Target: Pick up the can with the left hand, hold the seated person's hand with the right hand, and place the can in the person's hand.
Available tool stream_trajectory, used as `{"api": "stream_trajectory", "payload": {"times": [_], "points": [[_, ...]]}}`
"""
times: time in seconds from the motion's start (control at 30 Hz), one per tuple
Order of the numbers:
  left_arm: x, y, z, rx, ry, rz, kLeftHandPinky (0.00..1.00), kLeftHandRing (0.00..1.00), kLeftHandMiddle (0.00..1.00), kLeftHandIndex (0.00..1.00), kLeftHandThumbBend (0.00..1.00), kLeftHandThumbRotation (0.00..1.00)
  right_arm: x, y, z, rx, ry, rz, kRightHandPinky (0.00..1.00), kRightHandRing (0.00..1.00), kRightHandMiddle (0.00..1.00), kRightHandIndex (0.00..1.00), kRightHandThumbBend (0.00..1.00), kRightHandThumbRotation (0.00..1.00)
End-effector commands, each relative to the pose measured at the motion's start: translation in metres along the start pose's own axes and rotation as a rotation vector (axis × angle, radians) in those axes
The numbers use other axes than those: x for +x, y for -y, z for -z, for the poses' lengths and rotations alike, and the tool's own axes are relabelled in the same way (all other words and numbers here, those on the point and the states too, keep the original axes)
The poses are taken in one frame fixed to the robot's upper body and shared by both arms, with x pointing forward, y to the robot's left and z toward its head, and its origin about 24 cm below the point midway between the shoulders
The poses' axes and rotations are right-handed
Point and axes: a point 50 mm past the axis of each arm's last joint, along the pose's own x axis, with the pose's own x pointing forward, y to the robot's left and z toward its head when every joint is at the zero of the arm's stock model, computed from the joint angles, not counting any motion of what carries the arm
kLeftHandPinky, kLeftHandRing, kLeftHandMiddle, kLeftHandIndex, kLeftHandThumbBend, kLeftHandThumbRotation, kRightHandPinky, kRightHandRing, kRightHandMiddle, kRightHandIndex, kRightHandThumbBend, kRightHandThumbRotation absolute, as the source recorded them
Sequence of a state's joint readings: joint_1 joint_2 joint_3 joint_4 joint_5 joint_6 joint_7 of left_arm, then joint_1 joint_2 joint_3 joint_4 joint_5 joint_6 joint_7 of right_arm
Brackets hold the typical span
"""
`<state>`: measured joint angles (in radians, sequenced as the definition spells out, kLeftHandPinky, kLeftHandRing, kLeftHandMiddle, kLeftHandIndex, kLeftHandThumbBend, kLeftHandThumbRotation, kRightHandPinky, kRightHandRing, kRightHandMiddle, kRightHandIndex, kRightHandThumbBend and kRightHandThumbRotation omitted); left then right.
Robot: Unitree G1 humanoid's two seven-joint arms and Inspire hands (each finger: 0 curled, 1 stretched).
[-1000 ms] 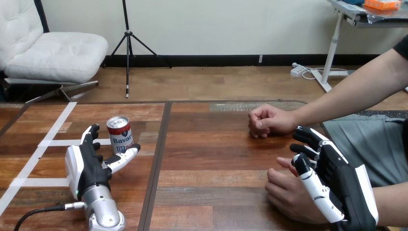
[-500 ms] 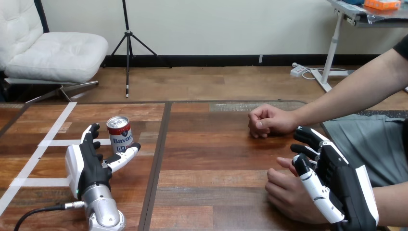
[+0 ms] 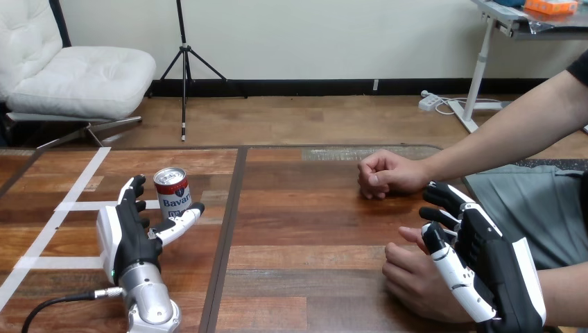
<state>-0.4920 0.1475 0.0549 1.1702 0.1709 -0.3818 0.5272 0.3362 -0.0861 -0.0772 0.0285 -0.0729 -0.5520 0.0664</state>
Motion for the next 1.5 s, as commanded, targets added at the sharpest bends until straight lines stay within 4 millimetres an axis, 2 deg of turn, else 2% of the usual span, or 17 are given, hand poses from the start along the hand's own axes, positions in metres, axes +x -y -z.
{"api": "stream_trajectory", "payload": {"times": [0.0,0.33,0.87,1.47], "points": [[0.0153,0.0034,-0.0384,-0.039,0.124,-0.007,0.76,0.85,0.88,0.86,0.76,0.03,0.0119,0.0021,-0.0172,-0.006,0.106,0.010,0.71,0.80,0.84,0.83,0.54,0.65],[0.0143,0.0051,-0.0399,-0.056,0.126,-0.020,0.75,0.84,0.88,0.86,0.76,0.03,0.0113,0.0028,-0.0170,-0.006,0.098,0.011,0.70,0.80,0.84,0.83,0.55,0.66],[0.0141,0.0023,-0.0363,-0.082,0.116,-0.005,0.79,0.86,0.89,0.87,0.74,0.03,0.0122,0.0021,-0.0169,-0.014,0.100,0.002,0.70,0.80,0.84,0.83,0.54,0.65],[0.0162,0.0018,-0.0368,-0.076,0.103,-0.004,0.76,0.84,0.87,0.86,0.74,0.04,0.0111,0.0021,-0.0166,-0.014,0.090,0.002,0.71,0.80,0.84,0.83,0.54,0.66]]}}
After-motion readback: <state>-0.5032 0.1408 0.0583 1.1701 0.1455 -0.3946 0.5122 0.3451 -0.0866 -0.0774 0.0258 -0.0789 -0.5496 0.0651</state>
